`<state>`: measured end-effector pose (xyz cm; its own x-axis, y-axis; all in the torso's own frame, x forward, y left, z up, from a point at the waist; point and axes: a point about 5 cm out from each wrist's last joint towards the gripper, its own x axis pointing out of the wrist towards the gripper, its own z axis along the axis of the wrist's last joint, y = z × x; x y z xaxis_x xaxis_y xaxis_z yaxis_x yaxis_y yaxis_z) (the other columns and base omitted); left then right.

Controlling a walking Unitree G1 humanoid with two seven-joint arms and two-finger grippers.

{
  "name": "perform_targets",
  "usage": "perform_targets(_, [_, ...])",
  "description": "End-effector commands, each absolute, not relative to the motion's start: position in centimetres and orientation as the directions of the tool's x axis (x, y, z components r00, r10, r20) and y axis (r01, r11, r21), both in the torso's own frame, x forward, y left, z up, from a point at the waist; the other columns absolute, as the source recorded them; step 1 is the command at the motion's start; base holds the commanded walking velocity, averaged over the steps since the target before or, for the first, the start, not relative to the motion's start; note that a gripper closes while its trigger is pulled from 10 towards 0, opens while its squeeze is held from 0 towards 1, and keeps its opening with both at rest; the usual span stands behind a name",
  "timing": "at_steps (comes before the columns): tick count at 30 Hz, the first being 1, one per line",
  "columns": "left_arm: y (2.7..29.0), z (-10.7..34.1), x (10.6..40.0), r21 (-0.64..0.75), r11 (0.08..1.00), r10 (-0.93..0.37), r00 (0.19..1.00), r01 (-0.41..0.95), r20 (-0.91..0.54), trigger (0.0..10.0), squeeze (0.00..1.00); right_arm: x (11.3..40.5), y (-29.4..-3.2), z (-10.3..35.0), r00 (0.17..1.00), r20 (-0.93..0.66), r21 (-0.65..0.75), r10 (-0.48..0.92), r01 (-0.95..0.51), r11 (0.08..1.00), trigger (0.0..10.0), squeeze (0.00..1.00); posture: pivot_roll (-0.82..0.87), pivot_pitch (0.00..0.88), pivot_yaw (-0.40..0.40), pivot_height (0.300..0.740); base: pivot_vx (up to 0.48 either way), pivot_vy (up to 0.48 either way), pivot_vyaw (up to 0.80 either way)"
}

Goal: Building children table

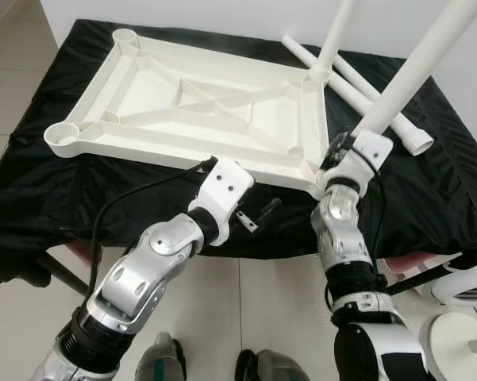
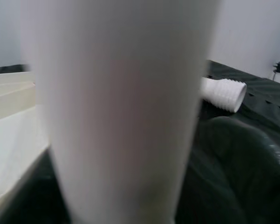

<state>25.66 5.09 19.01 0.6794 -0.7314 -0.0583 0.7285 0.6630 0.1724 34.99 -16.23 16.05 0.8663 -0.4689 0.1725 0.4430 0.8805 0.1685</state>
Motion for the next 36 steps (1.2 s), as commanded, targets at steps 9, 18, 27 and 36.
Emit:
perform_targets(9, [4.2,19.3,25.0,0.177,0.553,-0.820,0.570,0.814,-0.059,10.0,0.00,35.1,-16.9,15.6,0.875,0.147,0.162,-0.461,0.439,0.884,10.0,1.00,0.09,0.086,-0.076,0.740,0.000,0.000,0.00])
perform_targets(18, [4.2,19.1,25.0,0.180,0.551,-0.820,0.568,0.815,-0.063,10.0,0.00,35.4,-17.4,15.0,0.973,0.137,0.101,-0.186,0.173,0.980,10.0,0.00,0.08,0.082,-0.076,0.740,0.000,0.000,0.00])
perform_targets(27, [4.1,19.2,25.0,0.179,0.551,-0.821,0.568,0.815,-0.058,10.0,0.00,34.6,-18.0,14.0,0.987,0.101,0.061,0.122,-0.128,0.990,10.0,0.00,0.08,0.077,-0.075,0.740,0.000,0.000,0.00])
perform_targets(36, [3.9,19.4,25.0,0.182,0.553,-0.821,0.569,0.813,-0.050,10.0,0.00,34.7,-19.5,14.6,0.961,0.114,-0.021,0.251,-0.250,0.968,10.0,0.00,0.08,0.065,-0.076,0.740,0.000,0.000,0.00])
